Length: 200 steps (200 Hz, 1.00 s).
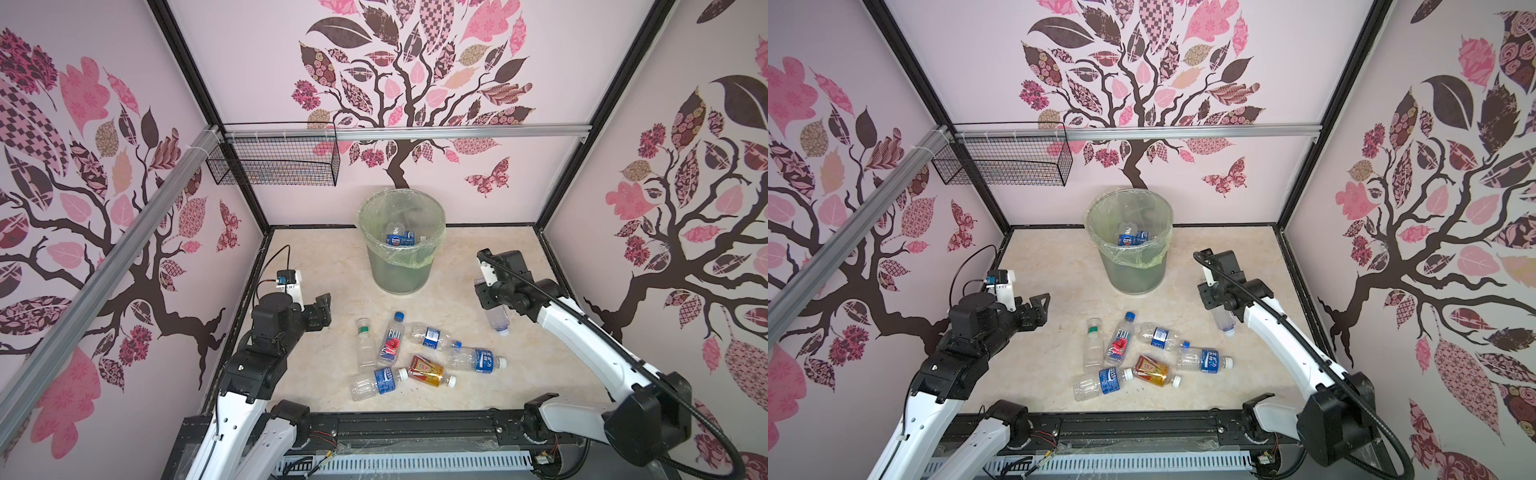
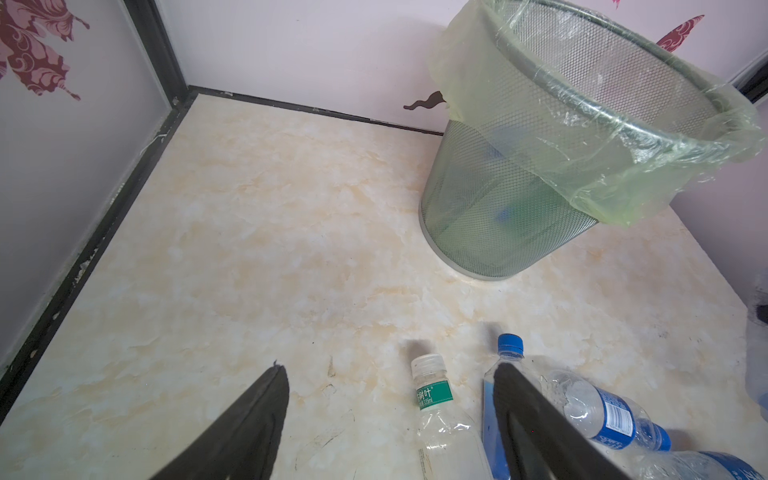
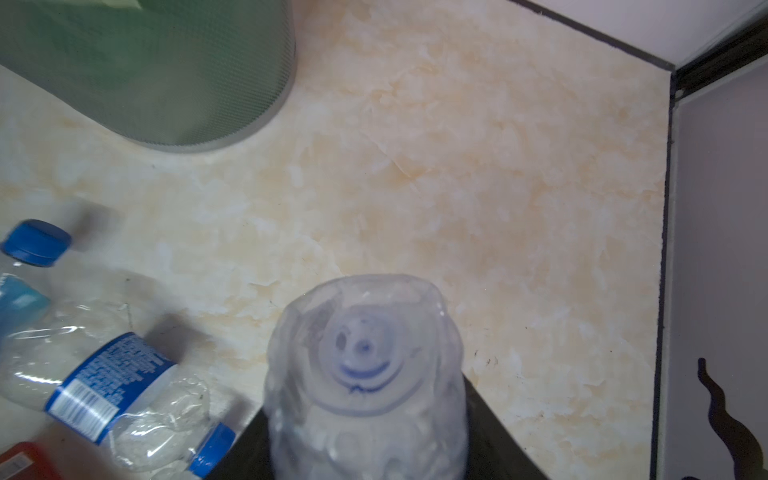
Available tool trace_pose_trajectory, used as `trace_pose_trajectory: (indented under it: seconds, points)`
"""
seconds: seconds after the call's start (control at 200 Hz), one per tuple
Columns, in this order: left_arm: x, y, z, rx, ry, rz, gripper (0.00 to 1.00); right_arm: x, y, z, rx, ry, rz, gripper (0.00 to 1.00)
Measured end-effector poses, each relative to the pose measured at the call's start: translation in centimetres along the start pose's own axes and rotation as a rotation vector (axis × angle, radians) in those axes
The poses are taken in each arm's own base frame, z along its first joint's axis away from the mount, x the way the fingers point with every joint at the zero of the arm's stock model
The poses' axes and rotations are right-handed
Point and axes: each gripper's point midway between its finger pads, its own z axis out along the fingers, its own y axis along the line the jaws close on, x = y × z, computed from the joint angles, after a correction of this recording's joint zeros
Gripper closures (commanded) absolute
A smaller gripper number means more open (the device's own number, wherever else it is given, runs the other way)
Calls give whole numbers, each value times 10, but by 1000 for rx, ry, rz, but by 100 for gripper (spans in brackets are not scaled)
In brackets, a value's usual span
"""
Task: Throw the plastic bottles in the bin
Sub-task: 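Lift the clear bottle toward the bin with the right gripper, then move the clear bottle over the bin and open the right gripper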
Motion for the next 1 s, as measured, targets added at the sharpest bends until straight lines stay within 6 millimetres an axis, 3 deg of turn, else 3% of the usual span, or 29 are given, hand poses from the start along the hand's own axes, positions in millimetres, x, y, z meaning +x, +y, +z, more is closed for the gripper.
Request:
trace_pose_trajectory:
  seconds: [0.17, 0.335, 0.575, 0.81, 0.9, 1.001]
  points:
    - [0, 0, 0, 1, 1, -13, 20, -35, 14, -56, -124, -225, 35, 44]
    - [1, -1, 2, 4, 8, -23, 21, -53, 33, -100, -265, -387, 45, 47]
    - [2, -2, 2, 12, 12, -43, 21, -49, 57, -131, -436, -498, 62, 49]
    - [1, -5, -1, 27, 6, -65, 22, -69, 68, -141, -535, -554, 89, 50]
    - [3, -4, -2, 28, 10, -67, 22, -94, 71, -143, -567, -572, 99, 50]
    - [7, -4, -4, 27, 26, -67, 21, -153, 72, -148, -608, -640, 115, 50]
